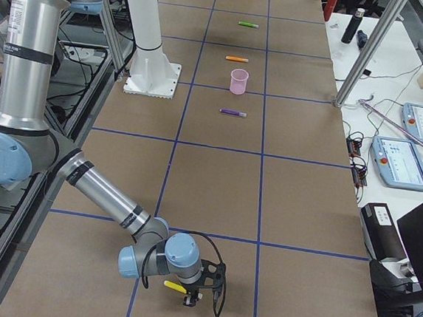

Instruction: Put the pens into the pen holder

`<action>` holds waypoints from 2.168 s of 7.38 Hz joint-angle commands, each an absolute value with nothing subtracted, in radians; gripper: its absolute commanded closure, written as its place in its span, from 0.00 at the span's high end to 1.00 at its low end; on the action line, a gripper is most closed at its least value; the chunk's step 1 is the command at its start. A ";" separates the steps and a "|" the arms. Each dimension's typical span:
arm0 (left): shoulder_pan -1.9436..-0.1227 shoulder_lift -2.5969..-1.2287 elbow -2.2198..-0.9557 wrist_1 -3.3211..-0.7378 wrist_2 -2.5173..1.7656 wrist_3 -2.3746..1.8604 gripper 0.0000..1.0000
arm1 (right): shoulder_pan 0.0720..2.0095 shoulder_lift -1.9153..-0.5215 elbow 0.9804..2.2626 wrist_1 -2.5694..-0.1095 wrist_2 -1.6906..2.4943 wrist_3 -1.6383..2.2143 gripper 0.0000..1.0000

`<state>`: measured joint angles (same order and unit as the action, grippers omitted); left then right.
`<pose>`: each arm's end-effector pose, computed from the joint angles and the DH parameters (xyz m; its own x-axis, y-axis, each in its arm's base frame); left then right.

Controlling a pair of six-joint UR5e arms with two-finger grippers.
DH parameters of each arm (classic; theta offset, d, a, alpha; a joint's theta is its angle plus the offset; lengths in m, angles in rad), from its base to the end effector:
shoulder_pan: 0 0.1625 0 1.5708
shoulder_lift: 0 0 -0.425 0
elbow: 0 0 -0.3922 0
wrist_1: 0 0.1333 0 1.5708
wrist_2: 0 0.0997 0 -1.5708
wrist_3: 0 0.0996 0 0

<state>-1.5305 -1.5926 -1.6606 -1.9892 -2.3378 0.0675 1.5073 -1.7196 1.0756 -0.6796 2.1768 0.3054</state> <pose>-0.0431 -0.5235 0.5552 0.7013 0.4368 -0.5633 -0.0823 0.8345 0.5448 0.0531 -0.3715 0.8733 0.7924 0.1086 0.6003 -0.1853 0.9804 0.0673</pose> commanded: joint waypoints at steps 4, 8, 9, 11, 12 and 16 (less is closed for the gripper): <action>-1.529 -1.595 -1.658 -1.990 -2.338 0.067 1.00 | 1.499 -1.720 1.055 -0.681 2.174 0.305 0.48; -1.529 -1.597 -1.658 -1.996 -2.336 0.067 1.00 | 1.497 -1.720 1.052 -0.681 2.175 0.307 0.32; -1.529 -1.597 -1.658 -1.996 -2.336 0.067 1.00 | 1.496 -1.720 1.052 -0.681 2.175 0.307 0.33; -1.529 -1.597 -1.657 -1.994 -2.336 0.067 1.00 | 1.494 -1.720 1.052 -0.681 2.175 0.305 0.36; -1.528 -1.597 -1.657 -1.996 -2.336 0.067 1.00 | 1.491 -1.720 1.052 -0.681 2.175 0.305 0.36; -1.529 -1.597 -1.652 -1.996 -2.336 0.067 1.00 | 1.486 -1.720 1.051 -0.681 2.174 0.307 0.04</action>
